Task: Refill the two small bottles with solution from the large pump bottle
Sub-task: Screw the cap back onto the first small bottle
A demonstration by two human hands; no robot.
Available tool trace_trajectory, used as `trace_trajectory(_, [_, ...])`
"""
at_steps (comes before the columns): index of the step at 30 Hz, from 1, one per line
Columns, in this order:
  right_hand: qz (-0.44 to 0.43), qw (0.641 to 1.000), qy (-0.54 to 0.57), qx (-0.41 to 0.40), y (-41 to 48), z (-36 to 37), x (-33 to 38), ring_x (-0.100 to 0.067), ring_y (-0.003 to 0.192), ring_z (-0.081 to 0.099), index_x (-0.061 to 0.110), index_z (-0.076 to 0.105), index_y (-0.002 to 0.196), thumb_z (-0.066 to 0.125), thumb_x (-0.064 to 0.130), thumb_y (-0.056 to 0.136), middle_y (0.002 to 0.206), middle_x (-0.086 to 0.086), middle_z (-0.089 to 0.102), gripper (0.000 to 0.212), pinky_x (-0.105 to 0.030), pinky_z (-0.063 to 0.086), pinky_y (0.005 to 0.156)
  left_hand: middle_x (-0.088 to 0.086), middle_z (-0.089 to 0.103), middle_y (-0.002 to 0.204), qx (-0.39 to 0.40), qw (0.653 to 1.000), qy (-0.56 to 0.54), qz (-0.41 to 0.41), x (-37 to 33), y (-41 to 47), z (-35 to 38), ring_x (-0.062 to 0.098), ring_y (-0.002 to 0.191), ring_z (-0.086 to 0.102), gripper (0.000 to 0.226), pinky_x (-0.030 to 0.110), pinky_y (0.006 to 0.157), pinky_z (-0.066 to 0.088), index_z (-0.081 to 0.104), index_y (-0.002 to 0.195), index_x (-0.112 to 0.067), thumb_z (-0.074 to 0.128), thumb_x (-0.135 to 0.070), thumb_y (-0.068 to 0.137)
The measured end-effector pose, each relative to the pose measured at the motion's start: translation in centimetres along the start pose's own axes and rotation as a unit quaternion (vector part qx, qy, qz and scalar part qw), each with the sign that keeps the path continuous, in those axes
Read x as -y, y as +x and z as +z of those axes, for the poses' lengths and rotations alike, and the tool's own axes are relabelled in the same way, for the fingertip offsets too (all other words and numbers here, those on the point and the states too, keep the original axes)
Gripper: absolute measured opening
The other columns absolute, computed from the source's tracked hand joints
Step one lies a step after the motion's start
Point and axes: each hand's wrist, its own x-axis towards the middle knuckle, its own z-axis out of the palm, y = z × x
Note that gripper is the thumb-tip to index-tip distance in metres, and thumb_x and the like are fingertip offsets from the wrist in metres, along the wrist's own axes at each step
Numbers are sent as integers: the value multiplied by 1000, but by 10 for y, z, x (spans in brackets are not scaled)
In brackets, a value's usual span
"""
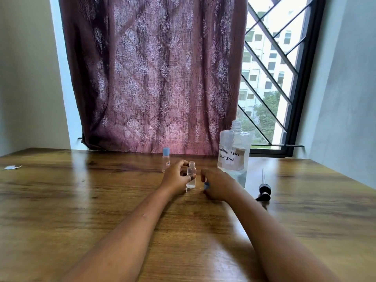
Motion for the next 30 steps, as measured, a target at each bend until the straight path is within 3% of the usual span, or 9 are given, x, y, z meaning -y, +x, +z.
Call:
trace_trajectory(6, [-8, 991, 80, -108, 4, -5, -3, -25, 100, 54, 10, 65, 107, 54, 5, 79, 106, -12, 59, 30, -25, 38, 76, 4, 72, 107, 12, 999, -41, -10, 0, -1, -1, 15, 96, 66, 29, 23, 77, 48, 59, 107, -15, 72, -12, 81])
trace_trajectory(10, [8, 953, 211, -216, 4, -10, 1, -22, 88, 57, 13, 66, 97, 67, 8, 78, 96, -7, 58, 19, -26, 44, 75, 2, 71, 102, 24, 997, -72, -16, -3, -3, -2, 13, 86, 63, 25, 30, 76, 50, 57, 97, -24, 72, -10, 81])
trace_trajectory(14, [31, 910, 315, -267, 5, -9, 5, -9, 72, 58, 24, 56, 83, 73, 13, 77, 79, 5, 61, 22, -10, 41, 61, -5, 69, 90, 41, 995, -91, -11, -5, -5, -4, 10, 84, 63, 27, 29, 76, 51, 57, 89, -31, 71, -8, 81])
trace_trajectory(19, [56, 875, 384, -287, 7, -2, 3, -4, 65, 57, 18, 58, 81, 75, 9, 75, 77, 0, 65, 21, -6, 42, 60, -1, 69, 90, 74, 992, -106, -12, -6, -6, -4, 14, 89, 64, 30, 28, 78, 53, 57, 94, -24, 70, -1, 81])
trace_trajectory(21, [56, 870, 402, -281, 8, 1, 3, -3, 65, 57, 17, 58, 82, 75, 8, 75, 77, 0, 65, 21, -5, 42, 62, 4, 69, 94, 76, 991, -112, -16, -7, -6, -4, 15, 92, 64, 30, 35, 83, 53, 56, 100, -20, 70, -1, 81])
trace_trajectory(25, [53, 842, 455, -286, 11, 1, 2, -12, 78, 65, 16, 60, 89, 72, 7, 78, 84, -3, 70, 19, -21, 51, 73, 9, 69, 101, 88, 988, -126, -14, -6, -5, -4, 18, 96, 64, 29, 39, 90, 52, 58, 105, -15, 70, -1, 81])
trace_trajectory(27, [39, 845, 457, -276, 11, 2, 4, -13, 82, 67, 19, 62, 92, 71, 6, 80, 86, -1, 71, 20, -21, 52, 75, 11, 70, 103, 93, 987, -128, -9, -6, -5, -4, 18, 98, 64, 30, 36, 90, 51, 59, 108, -10, 70, -1, 82])
trace_trajectory(30, [14, 877, 417, -239, 12, 4, 8, -11, 86, 67, 17, 67, 99, 69, 2, 80, 90, 0, 70, 24, -15, 51, 78, 17, 70, 110, 92, 988, -123, -5, -6, -5, -5, 20, 101, 65, 35, 39, 93, 51, 59, 115, -4, 70, -3, 81])
